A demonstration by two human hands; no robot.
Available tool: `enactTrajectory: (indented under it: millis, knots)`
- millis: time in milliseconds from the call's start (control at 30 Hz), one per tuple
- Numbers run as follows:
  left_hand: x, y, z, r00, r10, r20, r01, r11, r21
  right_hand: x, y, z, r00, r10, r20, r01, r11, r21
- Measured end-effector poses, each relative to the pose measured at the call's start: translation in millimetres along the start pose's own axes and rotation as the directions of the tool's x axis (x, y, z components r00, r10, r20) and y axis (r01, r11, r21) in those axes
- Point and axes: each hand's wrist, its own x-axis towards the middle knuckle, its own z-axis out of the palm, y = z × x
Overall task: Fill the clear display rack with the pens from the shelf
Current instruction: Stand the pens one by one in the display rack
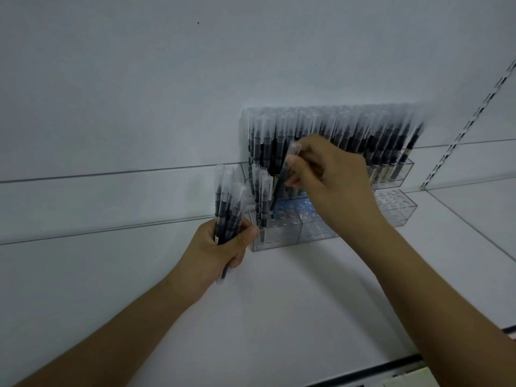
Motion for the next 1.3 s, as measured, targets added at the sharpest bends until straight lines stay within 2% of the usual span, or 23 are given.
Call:
enactTrajectory:
  millis: [133, 333, 467, 567, 633, 700, 767, 833, 867, 933, 1000, 1167, 1300]
  knots:
    - [-0.6, 1.3, 1.5, 1.0, 0.001, -0.009, -0.001, 1.0, -0.002, 1.3, 8.4, 8.0, 0.991, 0.059, 0.124, -0.046, 0.993, -0.113]
    - [-1.5, 3.1, 3.3, 1.0, 0.002, -0.019, -0.002, 1.0, -0.013, 9.0, 1.4, 20.2, 0.979, -0.001, 0.205, 0.072, 0.94, -0.335]
    - [-1.7, 2.9, 3.1, 1.0, 0.003, -0.018, -0.003, 1.0, -0.011, 8.0, 0.3, 21.8, 0.965, -0.005, 0.264, 0.103, 0.927, -0.36]
    - [-2.0, 3.6, 3.3, 1.0, 0.001, -0.008, -0.001, 1.0, -0.016, 4.8, 3.3, 19.9, 0.948, 0.063, 0.312, 0.057, 0.931, -0.361]
    - [-1.6, 4.2, 3.7, 1.0, 0.0, -0.001, 0.0, 1.0, -0.024, 2.9, 5.4, 17.1, 0.949, 0.089, 0.304, 0.028, 0.932, -0.36]
    - [-1.4, 5.6, 4.0, 1.0, 0.004, 0.014, -0.003, 1.0, -0.031, -0.8, 5.1, 10.5, 0.963, 0.127, 0.239, -0.034, 0.932, -0.361]
    - [-1.5, 5.9, 3.6, 0.999, 0.005, 0.039, -0.004, 0.999, -0.036, -10.3, 0.6, 2.2, 0.988, 0.134, 0.08, -0.103, 0.945, -0.31]
    - [-1.8, 4.7, 2.6, 0.997, -0.002, 0.072, 0.005, 0.999, -0.044, -24.1, -10.1, -2.5, 0.994, 0.101, -0.049, -0.108, 0.976, -0.188]
    - [-2.3, 4.0, 2.2, 0.995, -0.007, 0.098, 0.012, 0.999, -0.05, -31.1, -16.6, -2.0, 0.994, 0.102, -0.036, -0.105, 0.988, -0.109]
    - [-3.1, 3.3, 3.1, 0.989, -0.017, 0.145, 0.025, 0.998, -0.05, -43.2, -25.9, 6.3, 0.989, 0.117, 0.085, -0.121, 0.992, 0.037]
    - [-3.7, 3.4, 4.3, 0.989, -0.04, 0.14, 0.04, 0.999, 0.001, -50.9, -27.7, 18.2, 0.979, 0.129, 0.156, -0.148, 0.982, 0.119]
    - [-4.8, 3.9, 4.7, 0.986, -0.055, 0.16, 0.044, 0.997, 0.068, -56.9, -24.6, 28.5, 0.963, 0.245, 0.117, -0.269, 0.918, 0.293]
    - [-4.8, 4.1, 4.7, 0.982, -0.046, 0.183, 0.034, 0.997, 0.068, -56.4, -24.8, 29.5, 0.961, 0.256, 0.1, -0.275, 0.909, 0.312]
